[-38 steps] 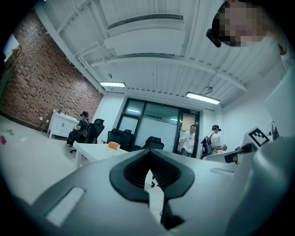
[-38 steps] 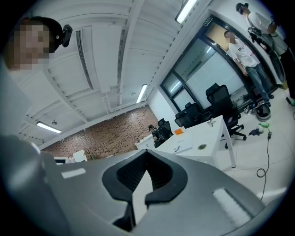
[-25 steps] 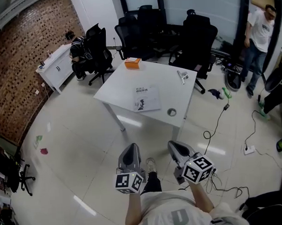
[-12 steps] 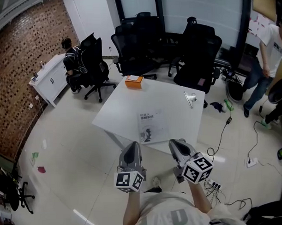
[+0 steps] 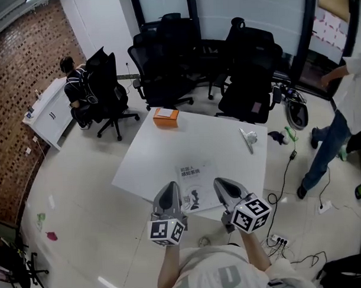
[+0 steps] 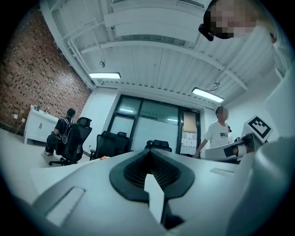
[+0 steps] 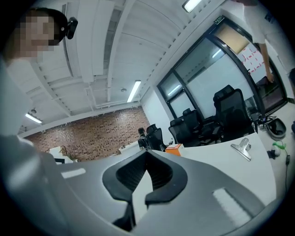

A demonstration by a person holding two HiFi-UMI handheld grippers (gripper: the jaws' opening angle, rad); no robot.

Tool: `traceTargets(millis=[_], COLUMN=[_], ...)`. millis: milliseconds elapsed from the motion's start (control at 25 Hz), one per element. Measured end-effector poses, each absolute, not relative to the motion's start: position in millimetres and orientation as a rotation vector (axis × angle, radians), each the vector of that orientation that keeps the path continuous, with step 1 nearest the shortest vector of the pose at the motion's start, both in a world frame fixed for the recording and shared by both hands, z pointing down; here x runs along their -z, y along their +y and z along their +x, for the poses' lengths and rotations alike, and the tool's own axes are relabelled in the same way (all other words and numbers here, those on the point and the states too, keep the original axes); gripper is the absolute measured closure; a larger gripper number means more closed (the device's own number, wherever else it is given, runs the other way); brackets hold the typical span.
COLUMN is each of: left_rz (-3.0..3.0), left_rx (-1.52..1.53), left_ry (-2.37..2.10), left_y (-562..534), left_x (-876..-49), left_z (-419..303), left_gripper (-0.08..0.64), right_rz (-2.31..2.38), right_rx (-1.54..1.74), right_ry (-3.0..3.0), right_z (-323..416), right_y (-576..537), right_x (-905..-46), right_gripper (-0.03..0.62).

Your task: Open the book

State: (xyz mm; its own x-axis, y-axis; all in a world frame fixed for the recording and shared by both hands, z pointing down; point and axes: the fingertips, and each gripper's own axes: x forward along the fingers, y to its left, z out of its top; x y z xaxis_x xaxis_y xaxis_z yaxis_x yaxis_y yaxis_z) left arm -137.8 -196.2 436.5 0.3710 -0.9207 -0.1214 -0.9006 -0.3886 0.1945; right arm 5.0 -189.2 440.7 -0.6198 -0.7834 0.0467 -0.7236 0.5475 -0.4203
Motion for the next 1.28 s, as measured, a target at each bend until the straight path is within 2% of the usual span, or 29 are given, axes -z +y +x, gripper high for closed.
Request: traceTargets(millis=[600, 1000, 1040, 1080, 1120, 1280], left_rz=[2.487, 2.418, 2.415, 2.412, 2.411, 2.396], left_rx=[0.140, 0.021, 0.005, -0.006, -0.010, -0.037], left_ry=[-1.686, -1.656, -1.642, -1.631, -1.623, -1.618], left_y=[-217.3, -209.7, -208.5, -206.9, -205.5, -205.8], left_x=[-480.6, -543.5, -551.2, -557.5, -561.9, -574.4], left_z=[-115.6, -103.8, -100.8, -99.0, -98.7, -101.4], left_gripper=[0.541, 0.541, 0.541, 0.541, 0.541, 0.541], right_rz=[-1.401, -1.520, -1.510, -1.502, -1.503, -1.567], right_rx=[0.792, 1.118, 1.152, 1.186, 1.218, 1.299], right_ry=[2.647, 2.706, 2.728, 2.743, 2.754, 2.791], right_z=[20.6, 44.2, 44.0, 42.9, 41.1, 39.4], right_y=[-219.3, -218.3, -216.7, -215.2, -214.2, -214.4], right_x=[-486.1, -611.3, -623.4, -633.9, -642.8, -670.6], right_gripper=[0.588, 0.590, 0.540, 0.422, 0.402, 0.402])
